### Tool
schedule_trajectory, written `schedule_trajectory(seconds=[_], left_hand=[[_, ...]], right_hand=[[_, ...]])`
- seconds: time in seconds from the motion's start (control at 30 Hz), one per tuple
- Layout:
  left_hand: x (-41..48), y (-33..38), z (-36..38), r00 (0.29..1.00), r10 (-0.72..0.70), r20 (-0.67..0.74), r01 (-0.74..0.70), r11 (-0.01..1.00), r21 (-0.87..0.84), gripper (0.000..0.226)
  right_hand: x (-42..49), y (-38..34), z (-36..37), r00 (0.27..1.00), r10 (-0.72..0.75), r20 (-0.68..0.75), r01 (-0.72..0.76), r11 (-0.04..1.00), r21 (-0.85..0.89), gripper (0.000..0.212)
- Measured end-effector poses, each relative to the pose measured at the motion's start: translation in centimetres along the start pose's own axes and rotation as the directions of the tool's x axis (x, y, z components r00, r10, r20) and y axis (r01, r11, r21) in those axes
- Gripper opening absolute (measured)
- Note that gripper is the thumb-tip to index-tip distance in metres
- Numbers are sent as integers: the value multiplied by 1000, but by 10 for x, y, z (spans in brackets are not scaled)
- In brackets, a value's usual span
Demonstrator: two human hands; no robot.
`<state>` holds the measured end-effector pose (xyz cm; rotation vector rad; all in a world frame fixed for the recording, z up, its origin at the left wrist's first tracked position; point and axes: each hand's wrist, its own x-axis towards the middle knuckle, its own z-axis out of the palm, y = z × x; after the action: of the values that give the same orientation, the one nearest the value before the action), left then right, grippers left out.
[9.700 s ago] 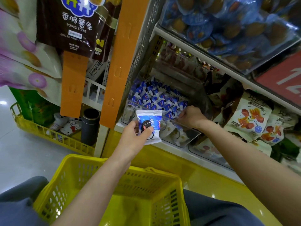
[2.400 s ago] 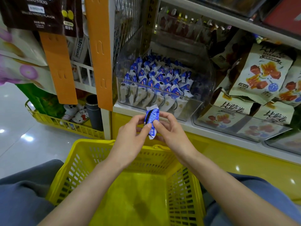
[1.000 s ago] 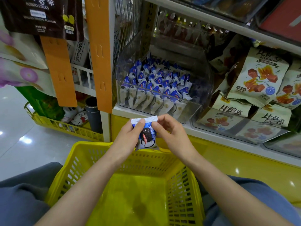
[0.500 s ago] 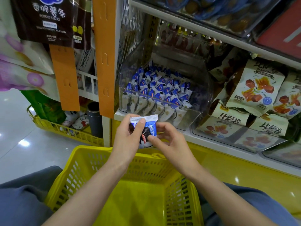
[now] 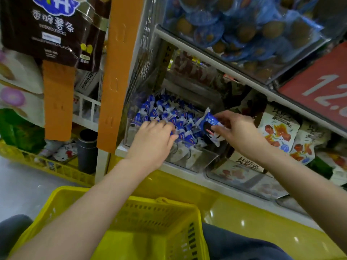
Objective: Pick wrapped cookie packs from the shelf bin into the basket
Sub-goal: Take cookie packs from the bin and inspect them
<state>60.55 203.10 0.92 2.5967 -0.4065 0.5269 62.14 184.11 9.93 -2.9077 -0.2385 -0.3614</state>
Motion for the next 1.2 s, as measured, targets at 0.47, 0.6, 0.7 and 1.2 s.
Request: schedule_trajectory(seconds=[0.47,0.6,0.7,1.2], left_hand=[[-3,-12,10,998,54,-44,-55,998,-32,31],[0,-15,8,999,45,-22,-45,999,-10,32],[1,-20,3,1000,30,7,-30,1000,2,34],[-2,-22,0,999,37,-1,-37,999,27,35]], right_hand=[[38,-21,37,879,277,387,-157,936,-314,40],[39,-18,48,902,281,328,-204,946,-250,36],[40,-15,52,929,264,260,-197,947,-255,38],[39,-10,56,851,257,458,-213,966,-147,26]])
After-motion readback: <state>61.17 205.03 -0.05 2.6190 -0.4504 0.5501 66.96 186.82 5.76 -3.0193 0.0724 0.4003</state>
